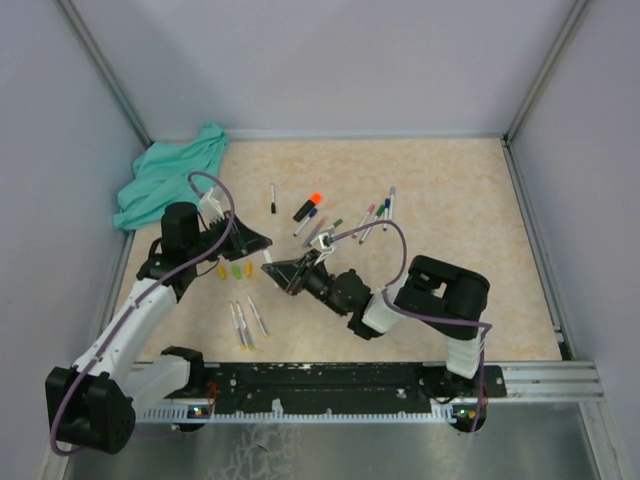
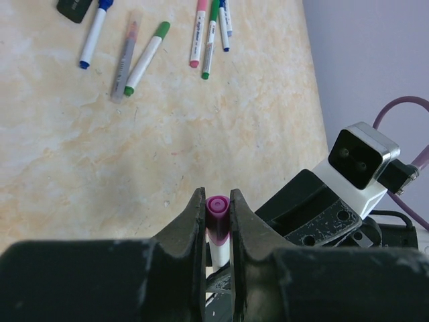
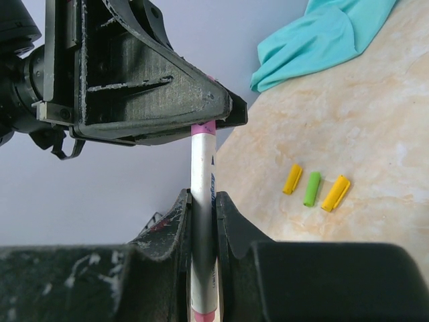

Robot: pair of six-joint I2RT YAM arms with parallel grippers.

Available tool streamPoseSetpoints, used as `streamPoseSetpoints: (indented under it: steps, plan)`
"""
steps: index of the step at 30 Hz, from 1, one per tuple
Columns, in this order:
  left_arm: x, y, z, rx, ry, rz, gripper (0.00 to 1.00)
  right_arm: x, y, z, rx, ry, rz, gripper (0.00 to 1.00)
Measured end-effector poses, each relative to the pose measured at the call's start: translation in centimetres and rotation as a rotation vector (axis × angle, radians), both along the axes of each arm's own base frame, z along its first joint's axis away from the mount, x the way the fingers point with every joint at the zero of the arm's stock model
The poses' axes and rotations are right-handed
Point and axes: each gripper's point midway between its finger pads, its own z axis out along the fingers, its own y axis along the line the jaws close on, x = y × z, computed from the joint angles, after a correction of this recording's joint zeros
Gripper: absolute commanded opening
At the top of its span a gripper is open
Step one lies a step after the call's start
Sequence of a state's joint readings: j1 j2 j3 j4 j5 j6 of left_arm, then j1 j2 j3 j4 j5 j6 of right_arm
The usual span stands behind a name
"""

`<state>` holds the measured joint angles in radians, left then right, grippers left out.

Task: Open the pen caps
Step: Open the pen cap from the pen, then place the pen at the center of the board.

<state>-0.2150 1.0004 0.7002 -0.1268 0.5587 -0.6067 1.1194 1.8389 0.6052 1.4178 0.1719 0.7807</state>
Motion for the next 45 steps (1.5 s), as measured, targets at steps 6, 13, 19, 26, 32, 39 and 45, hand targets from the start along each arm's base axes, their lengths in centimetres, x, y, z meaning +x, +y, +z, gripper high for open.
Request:
streamPoseSetpoints:
  steps: [6,13,19,26,32,39,45]
  plan:
    - [0.3,0.6,0.1,0.010,-0.001,0.033,0.00,0.3,0.5,0.0,0.055,0.012,0.025,0.00]
    - [0.9,0.7,0.7,0.009,-0.013,0.042,0.00,0.5,0.6,0.5,0.090,0.016,0.036,0.00]
    - [8.9,6.8,10.3,0.030,-0.381,0.357,0.00,-5.3,1.9,-4.1,-0.028,0.064,0.268,0.00]
    - [9.1,7.4,14.0,0.025,-0.523,0.388,0.00,-6.2,1.9,-4.5,-0.040,0.069,0.310,0.00]
    - [6.8,7.5,10.7,0.087,-0.468,0.352,0.01,-5.3,1.4,-6.9,-0.187,0.124,0.234,0.00]
    - [5.0,8.6,3.8,0.240,-0.299,0.338,0.00,-4.4,4.6,-6.9,-0.470,0.093,0.026,0.00]
    - [3.2,10.4,-0.6,0.346,-0.210,0.378,0.00,-3.6,4.8,-7.7,-0.648,0.092,-0.090,0.00]
